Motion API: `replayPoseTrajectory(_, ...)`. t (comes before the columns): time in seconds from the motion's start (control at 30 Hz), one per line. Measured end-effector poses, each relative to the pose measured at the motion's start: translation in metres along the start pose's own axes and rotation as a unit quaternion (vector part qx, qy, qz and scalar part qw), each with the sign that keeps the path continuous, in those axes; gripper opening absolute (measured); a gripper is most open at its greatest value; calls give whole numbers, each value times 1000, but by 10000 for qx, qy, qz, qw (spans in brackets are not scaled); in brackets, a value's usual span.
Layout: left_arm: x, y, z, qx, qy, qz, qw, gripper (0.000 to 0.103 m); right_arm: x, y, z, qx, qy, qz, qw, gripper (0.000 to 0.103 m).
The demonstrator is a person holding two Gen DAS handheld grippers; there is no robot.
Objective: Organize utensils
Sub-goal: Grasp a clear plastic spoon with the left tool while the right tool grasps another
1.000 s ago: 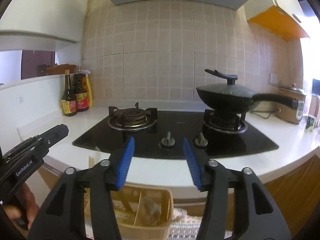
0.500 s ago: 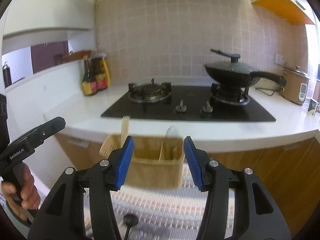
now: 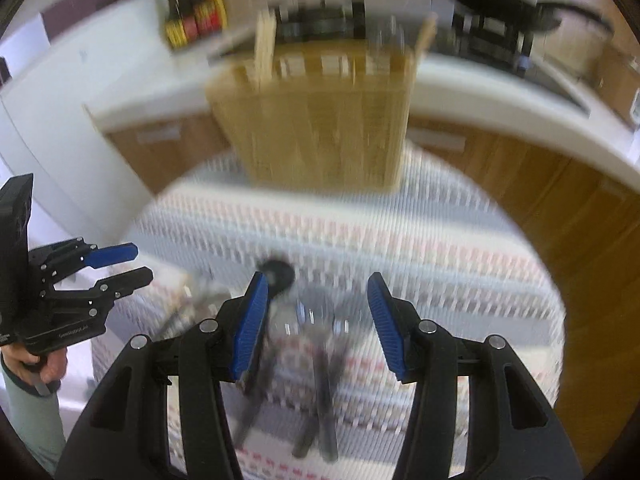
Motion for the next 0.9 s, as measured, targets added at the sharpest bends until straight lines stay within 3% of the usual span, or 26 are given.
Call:
replayPoseTrajectory(0.07,13,-12,-1,-35,-148,227,9996,39,11,-12,-7,26,-112,220,9997,47)
replayPoseTrajectory(0.1,17,-15,-3,-77,-229,271,9993,39,15,-16,-11,9,-172,284,9994,44)
replayPoseTrajectory(0.13,22,-18,-4,-131,-338,316,9988,38,19,-20,-15,-9,-214,372,9991,33)
replayPoseTrajectory(0.17,24,-19,-5,-142,-391,337,9986,37,21,-23,-18,-13,-244,434,9988,32)
replayPoseTrajectory(0.23,28,-21,-7,-109,-471,385,9981,32,27,-29,-26,-19,-353,557,9978,32)
replayPoseTrajectory(0.33,32,-23,-3,-70,-472,399,9981,26,36,-36,-32,-349,-557,749,9950,32)
replayPoseTrajectory(0.5,32,-28,1,38,-420,436,9982,22,41,-38,-14,-659,-268,786,9944,30)
replayPoseTrajectory(0.9,29,-39,-2,-52,-501,590,9970,22,39,-61,1,-276,-16,1162,9928,25)
Point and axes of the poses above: each gripper's, at about its wrist camera, not at the fingertips, and y roughly against the way its jaws point, z to its left, x to its underside, the point moved 7 cm from there along -y, roughly the way its jaws point, and after that the axes turned 1 degree about -y, right-handed, at the moved point
